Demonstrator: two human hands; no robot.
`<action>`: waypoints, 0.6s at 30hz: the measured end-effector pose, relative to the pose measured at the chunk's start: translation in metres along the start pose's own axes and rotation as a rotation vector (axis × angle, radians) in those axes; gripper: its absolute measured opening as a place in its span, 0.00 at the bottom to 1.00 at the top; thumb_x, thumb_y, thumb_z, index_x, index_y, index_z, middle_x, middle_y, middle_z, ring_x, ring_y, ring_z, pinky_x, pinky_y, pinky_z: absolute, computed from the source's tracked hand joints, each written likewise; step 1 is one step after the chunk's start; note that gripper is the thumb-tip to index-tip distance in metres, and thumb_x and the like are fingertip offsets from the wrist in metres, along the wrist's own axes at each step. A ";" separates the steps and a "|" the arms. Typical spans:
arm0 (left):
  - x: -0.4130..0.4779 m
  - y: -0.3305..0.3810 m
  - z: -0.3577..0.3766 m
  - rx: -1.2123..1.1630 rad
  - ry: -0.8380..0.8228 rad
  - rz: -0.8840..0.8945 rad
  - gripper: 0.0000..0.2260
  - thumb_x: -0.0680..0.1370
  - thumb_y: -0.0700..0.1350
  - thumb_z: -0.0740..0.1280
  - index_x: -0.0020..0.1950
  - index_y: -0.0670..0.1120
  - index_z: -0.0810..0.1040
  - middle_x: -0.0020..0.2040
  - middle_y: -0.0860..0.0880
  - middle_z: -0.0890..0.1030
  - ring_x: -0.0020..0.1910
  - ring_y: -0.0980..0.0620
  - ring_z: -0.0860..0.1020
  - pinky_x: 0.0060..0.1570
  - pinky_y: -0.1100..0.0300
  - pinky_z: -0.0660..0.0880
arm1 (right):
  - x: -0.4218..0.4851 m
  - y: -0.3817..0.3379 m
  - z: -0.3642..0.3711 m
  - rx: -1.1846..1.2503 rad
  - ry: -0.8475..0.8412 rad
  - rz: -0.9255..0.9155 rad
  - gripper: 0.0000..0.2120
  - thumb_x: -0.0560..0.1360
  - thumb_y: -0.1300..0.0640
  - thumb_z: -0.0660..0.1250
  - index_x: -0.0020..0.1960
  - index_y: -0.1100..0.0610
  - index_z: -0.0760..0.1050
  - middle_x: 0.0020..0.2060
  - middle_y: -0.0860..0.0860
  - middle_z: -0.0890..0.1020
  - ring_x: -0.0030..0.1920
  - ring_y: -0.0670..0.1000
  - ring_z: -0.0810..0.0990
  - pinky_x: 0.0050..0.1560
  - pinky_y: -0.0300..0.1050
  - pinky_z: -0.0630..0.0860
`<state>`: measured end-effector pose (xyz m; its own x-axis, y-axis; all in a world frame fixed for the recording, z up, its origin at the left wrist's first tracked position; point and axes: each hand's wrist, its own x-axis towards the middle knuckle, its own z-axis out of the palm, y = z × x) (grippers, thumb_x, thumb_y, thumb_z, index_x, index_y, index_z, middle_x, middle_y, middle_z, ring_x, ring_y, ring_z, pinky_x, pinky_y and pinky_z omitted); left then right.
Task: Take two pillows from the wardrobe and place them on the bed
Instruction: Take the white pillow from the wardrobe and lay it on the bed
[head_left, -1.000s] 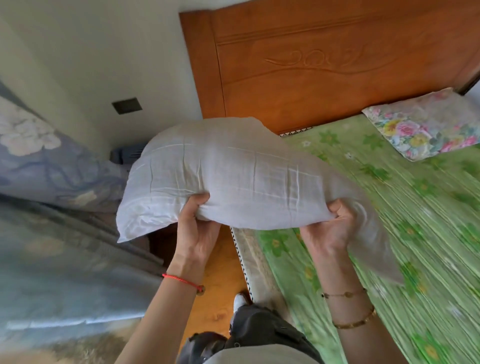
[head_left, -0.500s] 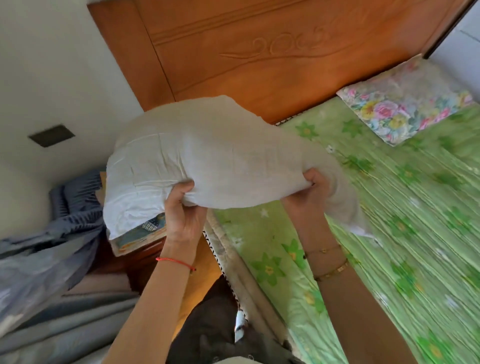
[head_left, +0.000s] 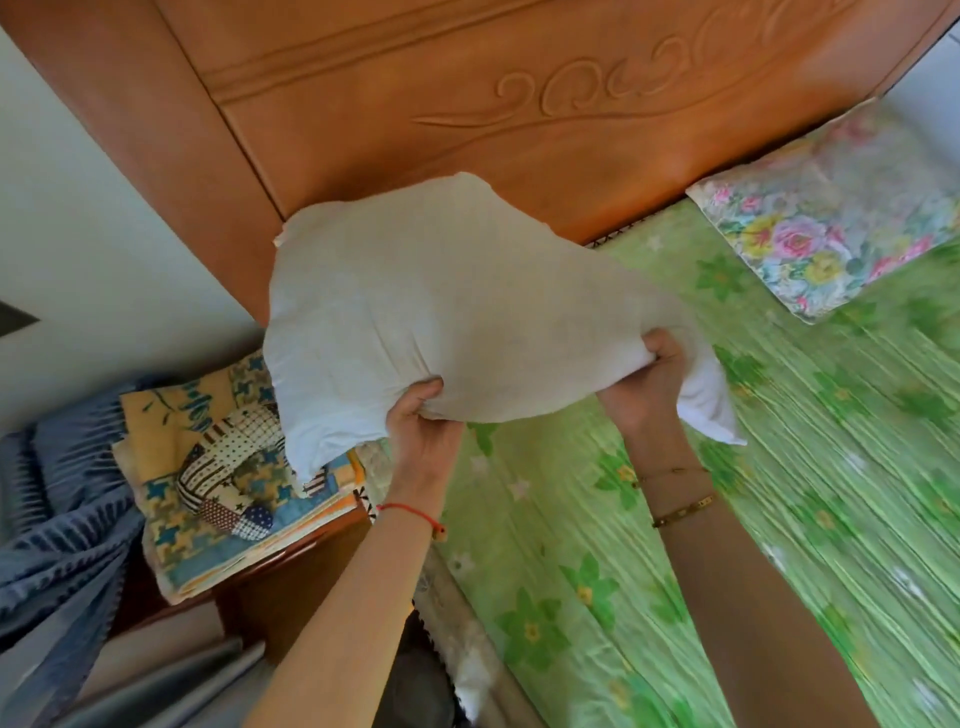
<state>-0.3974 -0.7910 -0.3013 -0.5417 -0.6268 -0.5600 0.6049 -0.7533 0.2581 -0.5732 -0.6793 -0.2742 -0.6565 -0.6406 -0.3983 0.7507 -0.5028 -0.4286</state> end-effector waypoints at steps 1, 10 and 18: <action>0.012 -0.008 0.000 -0.022 0.020 -0.001 0.15 0.66 0.29 0.59 0.39 0.36 0.85 0.43 0.40 0.87 0.41 0.43 0.87 0.45 0.50 0.84 | 0.016 -0.005 -0.004 -0.032 0.010 -0.008 0.24 0.63 0.62 0.55 0.58 0.60 0.75 0.49 0.57 0.82 0.51 0.60 0.81 0.53 0.54 0.82; 0.092 -0.098 -0.021 -0.140 0.009 -0.010 0.27 0.47 0.27 0.77 0.46 0.37 0.87 0.48 0.39 0.87 0.46 0.41 0.87 0.51 0.41 0.80 | 0.133 -0.045 -0.074 -0.085 -0.104 0.067 0.26 0.61 0.60 0.54 0.54 0.58 0.79 0.46 0.55 0.84 0.47 0.59 0.84 0.52 0.55 0.82; 0.158 -0.167 -0.057 -0.196 0.033 -0.001 0.41 0.41 0.26 0.81 0.55 0.39 0.84 0.51 0.38 0.86 0.47 0.39 0.86 0.43 0.40 0.83 | 0.197 -0.058 -0.168 -0.139 0.026 0.129 0.22 0.64 0.61 0.53 0.46 0.55 0.84 0.42 0.53 0.85 0.43 0.56 0.85 0.46 0.50 0.82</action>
<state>-0.5510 -0.7526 -0.4780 -0.5251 -0.6167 -0.5864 0.7082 -0.6988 0.1008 -0.7585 -0.6793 -0.4641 -0.5586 -0.6783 -0.4774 0.8125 -0.3315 -0.4796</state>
